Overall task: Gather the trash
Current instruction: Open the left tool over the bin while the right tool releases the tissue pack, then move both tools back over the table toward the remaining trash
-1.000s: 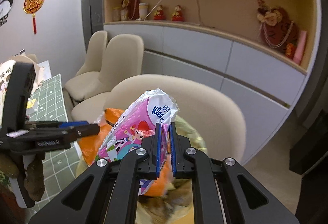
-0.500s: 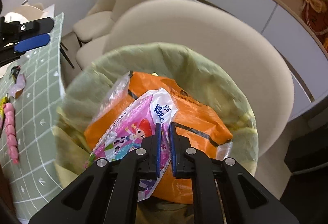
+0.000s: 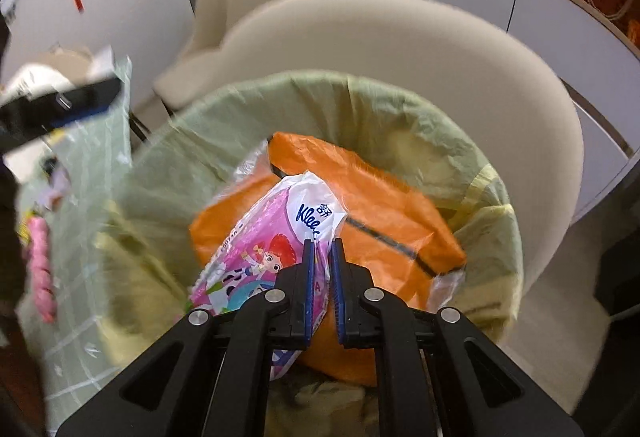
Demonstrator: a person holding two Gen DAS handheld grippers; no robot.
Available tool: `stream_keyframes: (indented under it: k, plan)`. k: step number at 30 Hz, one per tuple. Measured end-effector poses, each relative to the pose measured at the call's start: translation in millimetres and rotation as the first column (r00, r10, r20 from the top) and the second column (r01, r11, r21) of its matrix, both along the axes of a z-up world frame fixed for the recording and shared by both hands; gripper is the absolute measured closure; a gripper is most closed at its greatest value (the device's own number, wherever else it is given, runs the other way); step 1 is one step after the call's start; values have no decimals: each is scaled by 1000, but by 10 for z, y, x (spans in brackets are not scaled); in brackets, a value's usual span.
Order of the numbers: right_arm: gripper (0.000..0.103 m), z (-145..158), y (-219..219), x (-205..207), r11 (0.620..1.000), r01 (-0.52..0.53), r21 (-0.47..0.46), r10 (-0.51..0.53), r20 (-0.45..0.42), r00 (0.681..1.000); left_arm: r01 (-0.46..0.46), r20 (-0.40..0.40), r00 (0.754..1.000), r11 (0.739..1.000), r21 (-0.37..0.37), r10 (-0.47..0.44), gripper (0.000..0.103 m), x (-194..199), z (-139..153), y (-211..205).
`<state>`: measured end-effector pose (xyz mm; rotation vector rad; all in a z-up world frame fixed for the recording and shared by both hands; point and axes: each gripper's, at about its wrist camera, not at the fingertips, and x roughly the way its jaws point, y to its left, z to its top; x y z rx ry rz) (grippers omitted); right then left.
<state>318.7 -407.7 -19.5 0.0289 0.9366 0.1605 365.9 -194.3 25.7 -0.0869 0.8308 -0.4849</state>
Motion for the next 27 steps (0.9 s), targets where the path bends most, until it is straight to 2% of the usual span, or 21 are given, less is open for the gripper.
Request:
stream_keyframes:
  k: [3, 5, 8, 13, 15, 16, 18, 21, 24, 27]
  plan:
    - [64, 121, -7, -156, 997, -41, 67, 39, 35, 999, -2, 36, 999, 999, 42, 1, 57, -116, 14, -88]
    - [62, 192, -18, -249, 996, -50, 79, 45, 54, 998, -9, 53, 999, 999, 53, 6, 57, -218, 28, -113]
    - [60, 317, 3, -481, 999, -35, 19, 32, 132, 991, -10, 65, 998, 999, 49, 7, 57, -355, 67, -64]
    - [60, 563, 150, -781, 1000, 1, -28, 7, 265, 964, -18, 56, 998, 1000, 12, 17, 57, -647, 147, 331]
    - [60, 645, 223, -918, 1000, -2, -16, 7, 299, 954, -25, 74, 997, 999, 35, 23, 57, -777, 168, 545]
    - [60, 669, 273, -928, 1000, -10, -6, 11, 309, 951, -40, 97, 995, 997, 70, 33, 56, -876, 164, 708]
    - [60, 705, 383, -1016, 999, -31, 9, 26, 323, 946, -88, 145, 987, 985, 149, 67, 55, -1062, 120, 1031]
    - [60, 687, 656, -1128, 997, -71, 19, 61, 329, 942, -157, 170, 978, 965, 208, 122, 54, -1314, -9, 1574]
    - [60, 607, 1050, -1249, 988, -152, 24, 137, 316, 939, -221, 153, 970, 949, 224, 190, 54, -1492, -101, 2103]
    - [60, 478, 1438, -1344, 976, -215, 19, 200, 295, 934, -291, 127, 955, 935, 203, 270, 54, -1640, -159, 2678]
